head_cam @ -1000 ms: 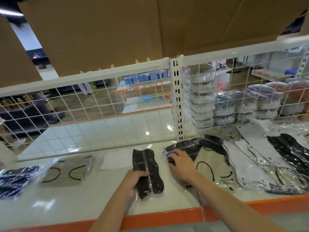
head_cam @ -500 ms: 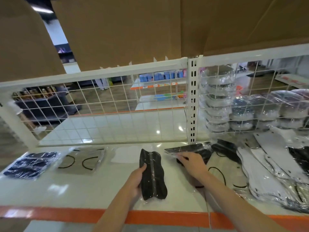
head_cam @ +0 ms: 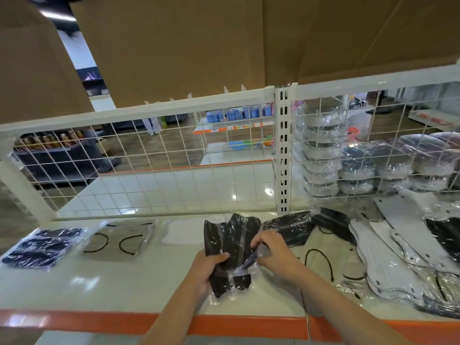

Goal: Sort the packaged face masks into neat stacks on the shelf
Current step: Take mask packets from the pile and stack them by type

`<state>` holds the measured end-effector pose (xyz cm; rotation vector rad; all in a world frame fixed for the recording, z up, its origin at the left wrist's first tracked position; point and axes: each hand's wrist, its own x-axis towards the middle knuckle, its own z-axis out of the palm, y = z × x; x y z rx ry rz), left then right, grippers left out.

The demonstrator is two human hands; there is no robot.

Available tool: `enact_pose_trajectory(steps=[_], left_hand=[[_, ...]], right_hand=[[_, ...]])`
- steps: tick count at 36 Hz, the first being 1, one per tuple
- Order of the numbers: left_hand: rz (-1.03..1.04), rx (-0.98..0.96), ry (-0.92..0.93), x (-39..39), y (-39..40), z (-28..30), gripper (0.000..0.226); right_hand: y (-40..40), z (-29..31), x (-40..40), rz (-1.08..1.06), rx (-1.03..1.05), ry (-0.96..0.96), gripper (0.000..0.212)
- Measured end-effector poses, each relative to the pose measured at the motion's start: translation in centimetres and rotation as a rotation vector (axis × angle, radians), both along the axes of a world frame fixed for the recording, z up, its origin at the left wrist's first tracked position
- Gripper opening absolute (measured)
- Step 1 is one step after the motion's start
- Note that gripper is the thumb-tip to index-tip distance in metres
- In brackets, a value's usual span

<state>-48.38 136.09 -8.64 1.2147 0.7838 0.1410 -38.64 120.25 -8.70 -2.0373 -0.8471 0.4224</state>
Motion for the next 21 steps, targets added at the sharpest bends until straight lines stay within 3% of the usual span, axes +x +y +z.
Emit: enact_pose_trajectory(steps=[3, 5, 8, 10, 15, 18, 21], left_hand=[[0.008, -0.012, -0.043, 0.1, 0.1, 0.1, 0.027], [-0.011, -0.054, -0.089, 0.1, 0.1, 0.3, 0.029], [-0.050, -0.131, -0.131, 0.0, -0.3, 0.7, 0.028], [-0.077, -0.191, -0.149, 0.0, -0.5, 0.8, 0.031], [-0.117, -0.310, -0.204, 0.2, -0.6, 0.3, 0.041], [-0.119, -0.382, -0.260, 0.2, -0.6, 0.2, 0.044], [-0.123, -0.410, -0.309, 0.1, -0.5, 0.5, 0.043]], right_hand=[[0.1, -0.3, 0.9, -0.248, 0.116, 0.164, 0.033], [0.0, 0.1, 1.3, -0.381, 0.181, 0.307, 0.025], [-0.3, 0.7, 1.3, -0.326, 0.315, 0.672, 0.025], [-0.3, 0.9, 1.0, -0.254, 0.366, 0.812, 0.020], [0.0, 0.5, 1.0, -0.322, 0.324, 0.775, 0.001], [0.1, 0.4, 1.3, -0.355, 0.364, 0.850, 0.025], [0.0, 0.6, 1.4, -0.382, 0.406, 0.935, 0.026]])
